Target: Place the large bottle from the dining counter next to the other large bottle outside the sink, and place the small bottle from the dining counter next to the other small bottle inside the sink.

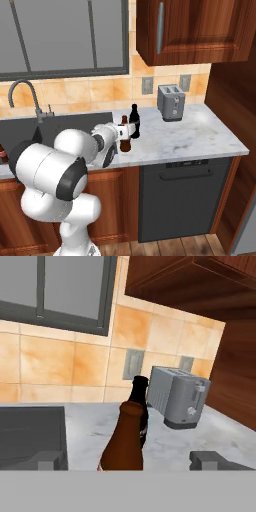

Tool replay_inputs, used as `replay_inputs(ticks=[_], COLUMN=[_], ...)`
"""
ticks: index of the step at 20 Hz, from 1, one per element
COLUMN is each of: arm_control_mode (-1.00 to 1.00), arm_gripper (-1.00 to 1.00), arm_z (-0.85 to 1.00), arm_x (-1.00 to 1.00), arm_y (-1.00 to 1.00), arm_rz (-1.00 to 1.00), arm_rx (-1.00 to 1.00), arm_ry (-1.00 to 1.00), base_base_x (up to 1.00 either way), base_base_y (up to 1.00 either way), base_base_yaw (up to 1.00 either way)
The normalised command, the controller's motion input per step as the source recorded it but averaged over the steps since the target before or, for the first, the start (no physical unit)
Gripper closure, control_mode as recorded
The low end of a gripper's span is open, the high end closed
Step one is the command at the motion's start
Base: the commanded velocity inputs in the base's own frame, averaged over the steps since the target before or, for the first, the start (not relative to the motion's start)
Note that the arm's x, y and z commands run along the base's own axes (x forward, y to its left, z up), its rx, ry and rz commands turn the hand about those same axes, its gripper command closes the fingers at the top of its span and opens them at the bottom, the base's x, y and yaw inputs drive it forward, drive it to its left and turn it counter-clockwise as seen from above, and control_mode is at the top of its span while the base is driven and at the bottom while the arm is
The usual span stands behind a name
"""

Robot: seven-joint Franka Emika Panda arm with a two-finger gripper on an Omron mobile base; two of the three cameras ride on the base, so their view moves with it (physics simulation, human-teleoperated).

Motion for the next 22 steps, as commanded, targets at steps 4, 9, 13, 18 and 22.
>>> replay_inputs(ticks=[4,9,13,18,22], arm_control_mode=[-1.0,-1.0,-1.0,-1.0,-1.0], arm_gripper=[-1.0,-1.0,-1.0,-1.0,-1.0], arm_z=[1.0,0.81,0.27,0.0,0.0], arm_x=[-0.09,-0.16,-0.39,-0.49,-0.34], arm_y=[0.06,0.15,0.14,0.04,0.0], arm_rz=[0.0,0.0,0.0,0.0,-0.02], arm_rx=[0.0,0.03,0.0,0.0,0.0], arm_ry=[-0.06,0.0,0.06,0.12,0.19], base_base_x=[0.0,0.0,0.0,0.0,0.0], base_base_y=[0.0,0.0,0.0,0.0,0.0], base_base_yaw=[0.0,0.0,0.0,0.0,0.0])
